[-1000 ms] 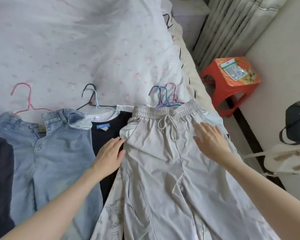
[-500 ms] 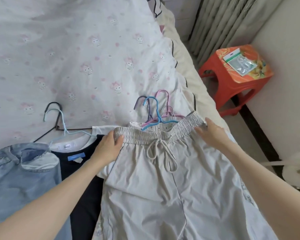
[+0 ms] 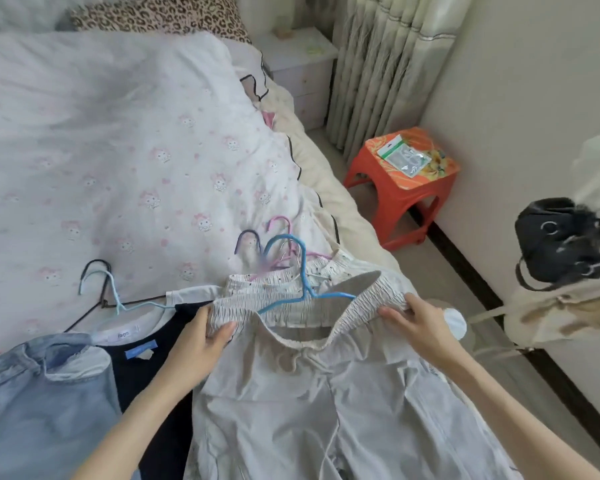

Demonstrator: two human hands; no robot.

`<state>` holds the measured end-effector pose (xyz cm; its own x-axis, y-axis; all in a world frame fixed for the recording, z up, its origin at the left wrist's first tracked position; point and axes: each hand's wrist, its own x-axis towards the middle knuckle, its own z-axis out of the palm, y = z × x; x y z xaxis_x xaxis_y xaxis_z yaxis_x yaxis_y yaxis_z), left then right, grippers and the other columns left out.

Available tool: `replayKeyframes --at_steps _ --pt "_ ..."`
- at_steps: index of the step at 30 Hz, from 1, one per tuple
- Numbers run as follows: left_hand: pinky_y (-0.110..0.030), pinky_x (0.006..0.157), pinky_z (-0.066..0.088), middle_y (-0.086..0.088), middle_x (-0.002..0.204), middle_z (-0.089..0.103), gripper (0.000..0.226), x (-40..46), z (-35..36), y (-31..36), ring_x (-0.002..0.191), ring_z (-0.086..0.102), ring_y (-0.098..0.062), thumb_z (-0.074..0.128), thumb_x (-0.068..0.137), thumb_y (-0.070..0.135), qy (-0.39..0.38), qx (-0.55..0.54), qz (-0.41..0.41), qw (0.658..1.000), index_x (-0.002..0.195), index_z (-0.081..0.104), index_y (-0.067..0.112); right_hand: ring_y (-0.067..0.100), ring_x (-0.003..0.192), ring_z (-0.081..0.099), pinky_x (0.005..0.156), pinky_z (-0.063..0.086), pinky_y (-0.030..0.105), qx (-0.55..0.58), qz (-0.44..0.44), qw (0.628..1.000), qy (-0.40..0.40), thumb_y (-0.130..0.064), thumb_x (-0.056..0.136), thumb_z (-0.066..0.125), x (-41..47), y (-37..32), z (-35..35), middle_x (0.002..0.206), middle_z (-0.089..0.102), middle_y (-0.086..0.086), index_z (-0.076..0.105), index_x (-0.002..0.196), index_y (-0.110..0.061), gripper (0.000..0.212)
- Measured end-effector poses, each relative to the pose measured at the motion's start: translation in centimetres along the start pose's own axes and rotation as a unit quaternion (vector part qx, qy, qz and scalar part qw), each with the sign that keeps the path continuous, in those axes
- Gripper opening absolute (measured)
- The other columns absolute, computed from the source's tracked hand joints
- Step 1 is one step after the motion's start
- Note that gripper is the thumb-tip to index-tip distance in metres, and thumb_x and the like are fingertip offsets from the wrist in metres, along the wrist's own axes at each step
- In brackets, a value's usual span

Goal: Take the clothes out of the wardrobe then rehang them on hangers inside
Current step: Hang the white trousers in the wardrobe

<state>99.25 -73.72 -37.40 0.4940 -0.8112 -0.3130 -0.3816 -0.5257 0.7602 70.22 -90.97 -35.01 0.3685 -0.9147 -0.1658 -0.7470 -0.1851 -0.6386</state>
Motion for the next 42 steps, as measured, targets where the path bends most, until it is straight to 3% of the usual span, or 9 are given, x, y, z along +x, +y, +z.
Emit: replayKeyframes --at_steps 5,9,13,18,24,30,36,39,42 --pt "-0.025 0.085 0.037 0.001 0.128 0.056 0.056 -6.5 0.4 4.9 0.111 0.054 -0.013 0.045 0.088 0.046 -0.054 -0.001 0.048 0.997 0.138 0.032 0.023 0.025 0.056 0.042 0.057 0.034 0.037 0.032 0.026 0.997 0.069 -0.039 0.081 0.065 -9.4 1.3 -6.2 0.057 0.05 0.007 0.051 0.068 -0.001 0.042" --pt "-0.031 0.093 0.037 -0.006 0.132 0.054 0.056 -9.9 2.2 9.6 0.121 0.05 -0.021 0.041 0.089 0.051 -0.089 0.02 0.125 0.988 0.14 0.027 0.031 0.013 0.053 0.038 0.056 0.026 0.029 0.054 0.057 0.983 0.165 -0.033 0.081 0.068 -17.0 2.0 -11.7 0.053 0.043 -0.006 0.05 0.063 -0.009 0.035" --pt "-0.027 0.084 0.035 -0.007 0.117 0.062 0.054 -14.2 4.8 15.0 0.113 0.056 -0.023 0.04 0.09 0.048 -0.133 0.02 0.201 0.97 0.138 0.034 0.023 0.02 0.059 0.04 0.063 0.021 0.033 -0.003 0.089 0.955 0.282 -0.028 0.078 0.073 -25.2 2.6 -16.9 0.053 0.042 -0.006 0.04 0.058 -0.014 0.041" --pt "-0.035 0.076 0.043 0.013 0.061 0.06 0.045 -20.7 8.6 23.4 0.077 0.06 -0.022 0.042 0.082 0.059 -0.148 -0.003 0.301 0.942 0.111 0.051 0.025 0.026 0.074 0.045 0.064 0.018 0.034 -0.057 0.136 0.909 0.39 -0.026 0.077 0.074 -35.4 4.1 -22.7 0.059 0.043 -0.01 0.037 0.057 -0.024 0.042" --pt "-0.036 0.079 0.046 0.015 0.085 0.065 0.055 -31.4 14.3 31.6 0.086 0.059 -0.014 0.038 0.06 0.082 -0.23 -0.001 0.426 0.875 0.103 0.048 0.05 0.026 0.075 0.047 0.073 0.034 0.039 -0.027 0.209 0.836 0.507 -0.019 0.077 0.074 -50.7 6.1 -27.2 0.058 0.048 -0.009 0.064 0.073 -0.002 0.02" --pt "-0.031 0.071 0.044 0.016 0.077 0.062 0.055 -44.8 22.0 36.4 0.082 0.058 -0.013 0.044 0.056 0.078 -0.316 -0.019 0.486 0.814 0.098 0.048 0.042 0.025 0.083 0.057 0.075 0.043 0.037 -0.005 0.308 0.762 0.569 -0.036 0.076 0.074 -67.8 9.3 -29.0 0.077 0.062 0.004 0.068 0.089 -0.024 0.019" --pt "-0.034 0.069 0.04 0.014 0.069 0.058 0.045 -59.2 28.8 37.7 0.078 0.056 -0.023 0.048 0.064 0.068 -0.369 -0.032 0.542 0.754 0.094 0.047 0.034 0.023 0.068 0.054 0.059 0.039 0.033 -0.064 0.4 0.68 0.611 -0.041 0.075 0.072 -84.1 9.4 -28.4 0.068 0.056 0.001 0.058 0.07 -0.024 0.023" --pt "-0.034 0.068 0.036 0.01 0.069 0.057 0.034 -65.5 31.4 37.2 0.08 0.055 -0.028 0.061 0.08 0.054 -0.385 -0.037 0.567 0.727 0.099 0.05 0.027 0.021 0.078 0.06 0.073 0.048 0.037 -0.064 0.425 0.65 0.627 -0.039 0.074 0.074 -90.6 8.6 -27.1 0.08 0.067 0.0 0.065 0.094 -0.022 0.027" --pt "-0.033 0.067 0.033 0.01 0.068 0.054 0.028 -71.3 33.2 36.1 0.076 0.05 -0.024 0.064 0.083 0.04 -0.407 -0.034 0.591 0.695 0.103 0.053 0.023 0.01 0.08 0.062 0.075 0.046 0.027 -0.066 0.445 0.615 0.648 -0.036 0.076 0.073 -95.7 7.3 -24.7 0.084 0.07 -0.007 0.067 0.104 -0.025 0.031"
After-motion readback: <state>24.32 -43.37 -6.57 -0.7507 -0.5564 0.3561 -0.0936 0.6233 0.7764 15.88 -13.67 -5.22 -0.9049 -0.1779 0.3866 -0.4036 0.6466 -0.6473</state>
